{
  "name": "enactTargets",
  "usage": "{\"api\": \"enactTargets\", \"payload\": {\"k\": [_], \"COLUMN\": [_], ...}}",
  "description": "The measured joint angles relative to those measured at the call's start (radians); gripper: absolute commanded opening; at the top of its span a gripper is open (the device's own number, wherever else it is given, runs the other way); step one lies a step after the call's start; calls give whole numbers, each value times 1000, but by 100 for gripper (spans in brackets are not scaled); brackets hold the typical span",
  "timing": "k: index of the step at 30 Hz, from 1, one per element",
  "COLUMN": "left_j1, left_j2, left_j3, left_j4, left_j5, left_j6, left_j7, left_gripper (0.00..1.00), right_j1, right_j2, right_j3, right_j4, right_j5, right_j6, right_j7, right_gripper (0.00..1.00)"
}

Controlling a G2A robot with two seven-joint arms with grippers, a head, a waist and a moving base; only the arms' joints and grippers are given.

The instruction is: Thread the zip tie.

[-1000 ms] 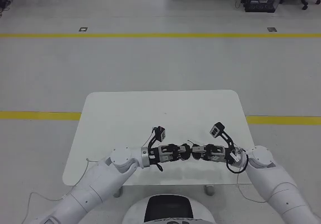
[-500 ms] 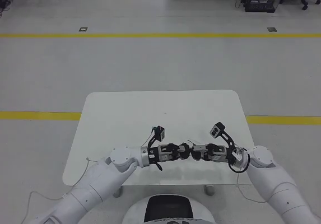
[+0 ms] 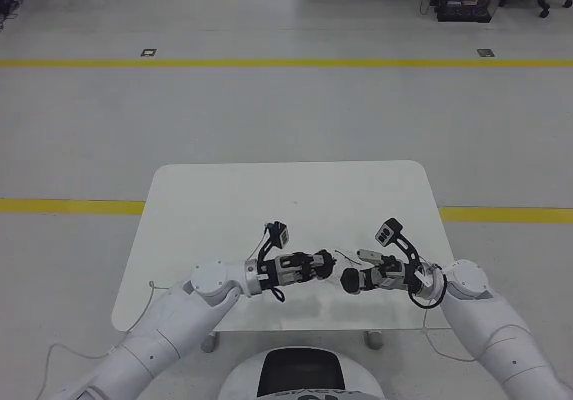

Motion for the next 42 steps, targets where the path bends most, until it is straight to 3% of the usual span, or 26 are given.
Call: {"api": "enactTargets", "payload": {"k": [2, 4, 8, 12, 15, 18, 26, 29, 33, 36, 38, 42], "left_j1": [8, 21, 58, 109, 133, 146, 145, 144, 146, 151, 154, 157], "left_j2": [3, 12, 31, 43, 45, 43, 39, 38, 37, 39, 40, 42], "left_j3": [-16, -45, -119, -191, -221, -233, -230, -218, -206, -206, -208, -207], "left_j4": [10, 19, -4, -37, -54, -65, -65, -79, -98, -107, -111, -119], "left_j5": [8, -6, 2, 22, 33, 36, 34, 66, 115, 129, 135, 155], "left_j6": [-28, -64, -69, -69, -69, -69, -68, -52, -50, -47, -44, -33], "left_j7": [30, 6, -46, -70, -79, -94, -110, -74, -16, 7, 16, 30], "left_gripper": [0, 0, 0, 0, 0, 0, 0, 0, 0, 0, 0, 0], "right_j1": [0, -4, -29, -67, -91, -98, -96, -81, -41, -6, 13, 32], "right_j2": [0, 2, 18, 36, 47, 49, 49, 51, 53, 51, 49, 51], "right_j3": [0, 11, 70, 125, 138, 136, 136, 134, 98, 53, 21, -25], "right_j4": [0, -5, -37, -137, -231, -263, -261, -297, -379, -408, -413, -409], "right_j5": [0, -19, -107, -285, -460, -596, -534, -629, -830, -956, -1023, -1158], "right_j6": [0, -3, -22, -12, 9, 9, 11, 84, 291, 403, 443, 445], "right_j7": [-1, -32, -143, -282, -372, -382, -384, -444, -493, -496, -489, -439], "right_gripper": [100, 100, 100, 100, 100, 100, 100, 100, 100, 100, 100, 100]}}
